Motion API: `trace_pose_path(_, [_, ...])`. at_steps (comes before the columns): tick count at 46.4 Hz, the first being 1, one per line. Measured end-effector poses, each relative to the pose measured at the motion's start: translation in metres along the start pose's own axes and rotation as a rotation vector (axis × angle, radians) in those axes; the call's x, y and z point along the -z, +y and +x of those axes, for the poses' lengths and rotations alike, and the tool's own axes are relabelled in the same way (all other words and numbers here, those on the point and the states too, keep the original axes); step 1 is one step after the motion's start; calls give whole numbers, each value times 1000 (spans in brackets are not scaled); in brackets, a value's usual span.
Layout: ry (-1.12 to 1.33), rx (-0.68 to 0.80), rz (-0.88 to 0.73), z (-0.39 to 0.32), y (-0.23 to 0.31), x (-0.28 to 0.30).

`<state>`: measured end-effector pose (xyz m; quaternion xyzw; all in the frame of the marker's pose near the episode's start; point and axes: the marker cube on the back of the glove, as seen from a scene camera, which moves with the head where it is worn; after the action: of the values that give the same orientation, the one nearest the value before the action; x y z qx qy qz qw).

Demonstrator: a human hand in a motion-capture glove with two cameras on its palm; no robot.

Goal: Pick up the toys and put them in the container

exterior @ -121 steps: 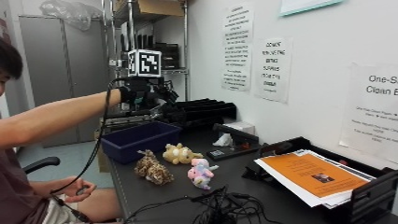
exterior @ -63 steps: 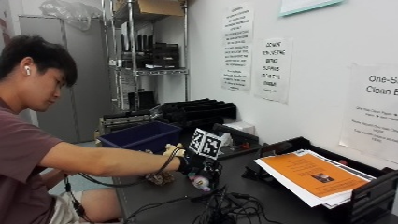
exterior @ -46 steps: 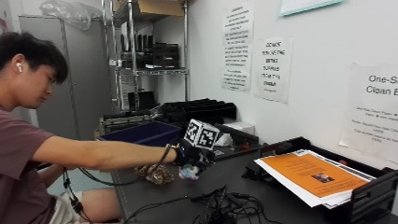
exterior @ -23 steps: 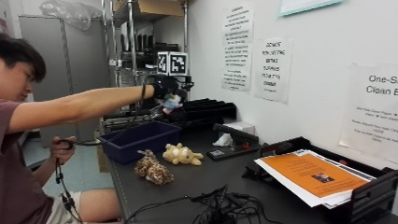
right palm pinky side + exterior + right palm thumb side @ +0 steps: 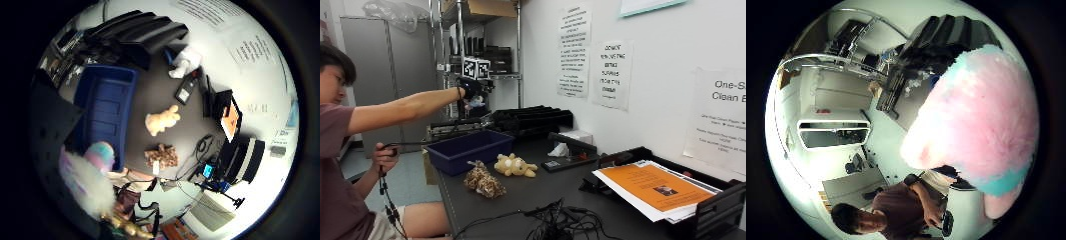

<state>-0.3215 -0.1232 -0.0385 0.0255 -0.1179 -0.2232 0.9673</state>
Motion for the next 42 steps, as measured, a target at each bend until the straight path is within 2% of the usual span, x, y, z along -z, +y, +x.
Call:
trace_pose_path(9, [-14, 3, 15, -18, -14, -20])
trace_pose_path(20, [163, -109, -269, -4, -7, -50])
trace_pose_path(29, [136, -106, -183, 11, 5, -31])
trace_pose_path(37, [252, -171, -269, 30, 20, -2])
trace_pose_path(42, [274, -225, -236, 65, 51, 20])
